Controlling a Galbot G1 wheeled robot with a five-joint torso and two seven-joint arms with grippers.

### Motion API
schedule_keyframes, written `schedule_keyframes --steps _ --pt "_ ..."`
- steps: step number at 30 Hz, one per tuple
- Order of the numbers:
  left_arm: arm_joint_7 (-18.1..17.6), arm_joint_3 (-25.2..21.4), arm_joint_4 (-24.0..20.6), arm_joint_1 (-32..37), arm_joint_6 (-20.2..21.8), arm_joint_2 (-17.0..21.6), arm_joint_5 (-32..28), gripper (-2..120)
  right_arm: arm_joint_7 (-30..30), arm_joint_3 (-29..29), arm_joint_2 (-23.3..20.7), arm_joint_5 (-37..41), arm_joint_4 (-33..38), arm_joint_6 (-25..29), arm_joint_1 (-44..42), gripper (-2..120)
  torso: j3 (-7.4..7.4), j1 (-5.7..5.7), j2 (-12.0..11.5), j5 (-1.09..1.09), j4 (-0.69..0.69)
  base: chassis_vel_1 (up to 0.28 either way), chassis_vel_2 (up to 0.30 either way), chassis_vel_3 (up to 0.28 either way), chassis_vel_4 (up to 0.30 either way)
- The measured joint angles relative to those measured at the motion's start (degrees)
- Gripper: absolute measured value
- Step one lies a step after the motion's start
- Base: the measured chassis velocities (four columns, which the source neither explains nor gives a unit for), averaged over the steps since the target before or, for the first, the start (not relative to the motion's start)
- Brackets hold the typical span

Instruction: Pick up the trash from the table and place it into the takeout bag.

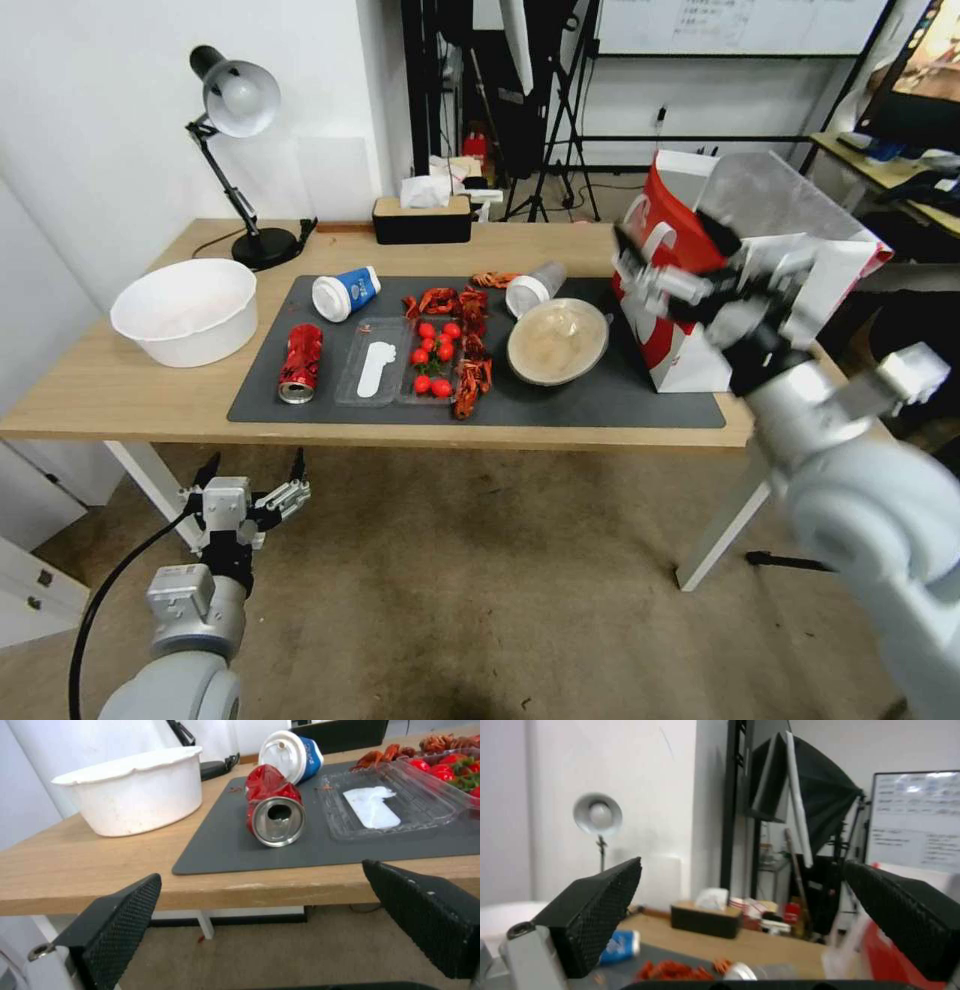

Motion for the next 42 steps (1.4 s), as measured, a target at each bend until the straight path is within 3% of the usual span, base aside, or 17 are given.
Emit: schedule_keyframes --steps 4,8,12,22,36,42 --pt "-0.1 -0.2 0.0 0.0 -0.7 0.6 -0.5 100 1.0 -1.5 6.6 -15.1 -0.7 6.7 -12.3 100 0.00 0.00 0.0 -0.01 0.00 0.000 0.000 0.000 0.000" --pt "0.2 -0.1 0.1 -0.1 -1.7 1.2 -1.9 100 3.2 -2.8 11.0 -24.0 -3.0 10.9 -19.1 100 0.00 0.00 0.0 -0.02 0.00 0.000 0.000 0.000 0.000" --pt "2.2 -0.1 0.6 -0.4 -3.6 1.9 -3.6 100 5.8 -3.9 13.2 -27.7 -4.3 12.3 -22.4 100 0.00 0.00 0.0 -0.02 0.00 0.000 0.000 0.000 0.000" --pt "6.2 -0.4 2.1 -0.7 -7.3 3.5 -6.2 100 10.9 -7.2 16.9 -32.8 -8.6 14.9 -26.7 100 0.00 0.01 0.0 -0.02 0.01 0.000 0.000 0.000 0.000" --pt "6.3 -0.6 2.7 -1.2 -7.5 4.0 -7.0 100 14.5 -9.5 18.2 -34.5 -12.8 16.1 -27.9 99 0.00 0.01 0.0 -0.01 0.00 0.000 0.000 0.000 0.000" --pt "6.3 -0.5 2.8 -1.2 -7.6 3.8 -7.0 100 16.4 -11.2 18.3 -30.4 -12.7 13.5 -24.9 96 0.01 0.01 0.0 -0.01 0.00 0.000 0.000 0.000 0.000"
